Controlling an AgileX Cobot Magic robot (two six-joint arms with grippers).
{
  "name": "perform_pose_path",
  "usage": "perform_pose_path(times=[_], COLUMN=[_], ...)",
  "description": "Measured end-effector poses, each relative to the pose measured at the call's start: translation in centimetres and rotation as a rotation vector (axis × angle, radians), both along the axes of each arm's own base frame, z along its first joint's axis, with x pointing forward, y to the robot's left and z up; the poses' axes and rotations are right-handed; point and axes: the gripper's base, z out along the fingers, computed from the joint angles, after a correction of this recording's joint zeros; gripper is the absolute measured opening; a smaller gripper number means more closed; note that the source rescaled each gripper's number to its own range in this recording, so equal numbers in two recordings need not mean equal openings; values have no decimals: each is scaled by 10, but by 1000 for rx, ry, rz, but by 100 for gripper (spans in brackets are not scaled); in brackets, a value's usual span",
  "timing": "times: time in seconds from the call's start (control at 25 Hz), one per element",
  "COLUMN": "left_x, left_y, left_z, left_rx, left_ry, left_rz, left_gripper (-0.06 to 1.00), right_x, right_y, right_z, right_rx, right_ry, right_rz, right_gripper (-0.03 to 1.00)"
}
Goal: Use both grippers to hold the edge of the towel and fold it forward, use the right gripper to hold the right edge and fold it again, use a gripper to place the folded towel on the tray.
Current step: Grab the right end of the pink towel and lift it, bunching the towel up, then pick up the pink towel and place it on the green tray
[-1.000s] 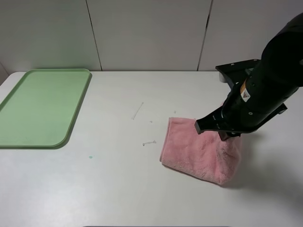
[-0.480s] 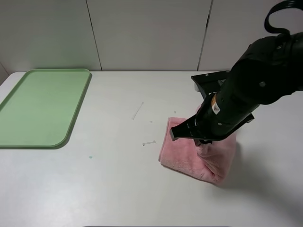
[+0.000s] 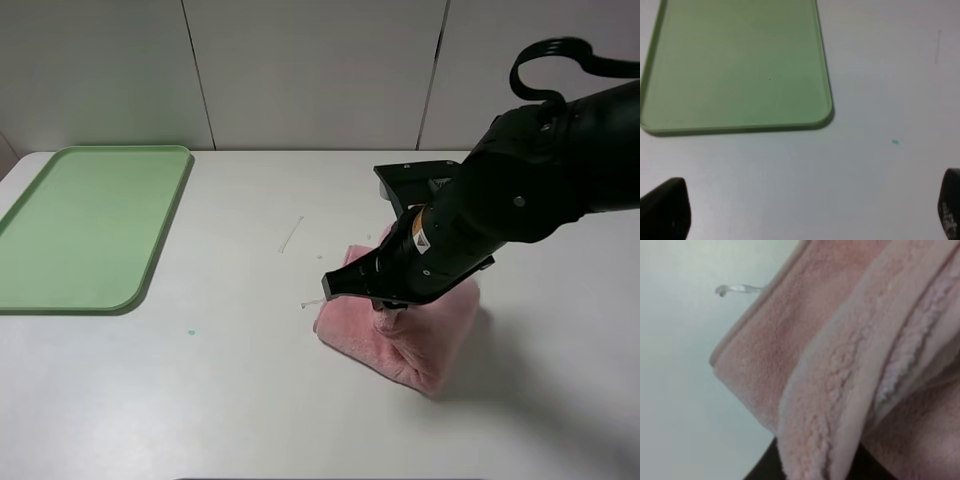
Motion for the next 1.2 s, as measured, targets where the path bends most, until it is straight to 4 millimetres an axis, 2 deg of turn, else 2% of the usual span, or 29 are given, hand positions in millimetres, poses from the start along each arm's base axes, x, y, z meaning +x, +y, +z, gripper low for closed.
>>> perform_pose_path(times=[0.12,0.2,0.24,0.36,0.44,0.64,1.0,1.2], left_x=[0,0,0,0,0,0,0,0], left_y=[0,0,0,0,0,0,0,0], left_z=[0,0,0,0,0,0,0,0], left_rx=[0,0,0,0,0,0,0,0], left_ry=[0,0,0,0,0,0,0,0], left_rz=[0,0,0,0,0,0,0,0], left_gripper=[100,100,100,100,100,100,100,100], right_x=[2,3,3,6,7,7,6,0], right_y=[2,4,5,8,9,10,8,-4], right_z=[1,2,3,5,6,6,6,25], right_rx=[27,44,54,90,106,112,98,8], right_ry=[-21,-36,-44,-75,-88,-93,-91,-130], right_rz=[3,7,8,17,19,20,25,93], right_gripper=[10,18,31,80,93,100,100,100])
